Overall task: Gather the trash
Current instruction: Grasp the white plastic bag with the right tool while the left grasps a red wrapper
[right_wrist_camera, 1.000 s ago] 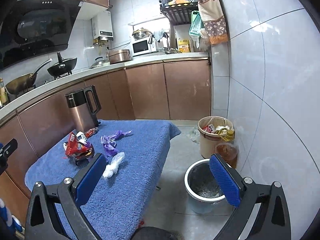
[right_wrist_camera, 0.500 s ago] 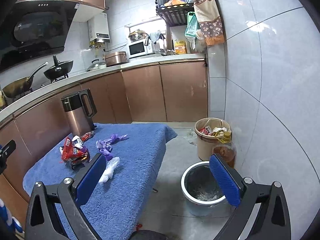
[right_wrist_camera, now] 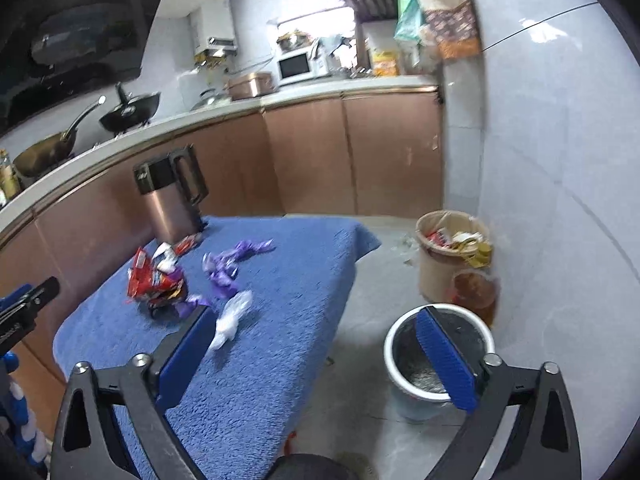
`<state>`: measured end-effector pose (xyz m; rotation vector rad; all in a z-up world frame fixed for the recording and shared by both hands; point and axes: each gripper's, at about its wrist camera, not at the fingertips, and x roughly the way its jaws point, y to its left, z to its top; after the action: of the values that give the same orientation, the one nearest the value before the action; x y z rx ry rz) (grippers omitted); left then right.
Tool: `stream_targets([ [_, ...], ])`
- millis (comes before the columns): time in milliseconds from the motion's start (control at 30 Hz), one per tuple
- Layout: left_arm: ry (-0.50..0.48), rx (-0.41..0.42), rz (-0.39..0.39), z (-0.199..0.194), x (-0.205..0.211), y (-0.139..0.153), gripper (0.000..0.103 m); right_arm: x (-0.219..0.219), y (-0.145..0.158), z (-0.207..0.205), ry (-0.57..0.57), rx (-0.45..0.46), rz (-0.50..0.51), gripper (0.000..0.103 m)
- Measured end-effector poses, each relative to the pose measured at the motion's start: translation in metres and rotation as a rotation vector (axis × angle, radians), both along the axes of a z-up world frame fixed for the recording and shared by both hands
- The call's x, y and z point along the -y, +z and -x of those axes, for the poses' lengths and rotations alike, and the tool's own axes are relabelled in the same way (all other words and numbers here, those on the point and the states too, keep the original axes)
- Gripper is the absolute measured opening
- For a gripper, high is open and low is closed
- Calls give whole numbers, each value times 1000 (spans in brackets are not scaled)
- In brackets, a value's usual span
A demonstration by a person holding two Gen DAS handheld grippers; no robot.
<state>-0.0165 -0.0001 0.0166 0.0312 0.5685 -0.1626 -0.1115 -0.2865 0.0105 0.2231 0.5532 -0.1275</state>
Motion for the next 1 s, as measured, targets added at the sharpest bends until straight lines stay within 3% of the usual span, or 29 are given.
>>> stream_targets([
  [233,-91,-135,34,-38,1,-43,76,-15,-35,-55,151,-123,-73,67],
  [400,-112,-217,80,-74,3,-69,75,-29,-61,-99,243,-200,-129,66],
  [533,-76,-185,140,-101,-10,-61,75,-37,-77,-129,292,-240,-163,65],
  [667,-54,-141,111,-141,-13,-55,75,-45,-90,-158,326,-263,-176,66],
  [800,-65,-171,79,-176,-6,-63,75,-49,-103,-179,343,-291,-198,66],
  [867,-75,-197,68,-188,-1,-69,67,-49,-110,-187,346,-308,-214,65],
  [933,-86,-243,79,-197,0,-76,32,-49,-116,-193,350,-327,-225,53],
  [967,-91,-263,94,-200,-1,-78,24,-49,-117,-195,359,-325,-235,50],
  [1000,-89,-273,103,-200,-2,-80,12,-49,-116,-194,369,-319,-243,40],
])
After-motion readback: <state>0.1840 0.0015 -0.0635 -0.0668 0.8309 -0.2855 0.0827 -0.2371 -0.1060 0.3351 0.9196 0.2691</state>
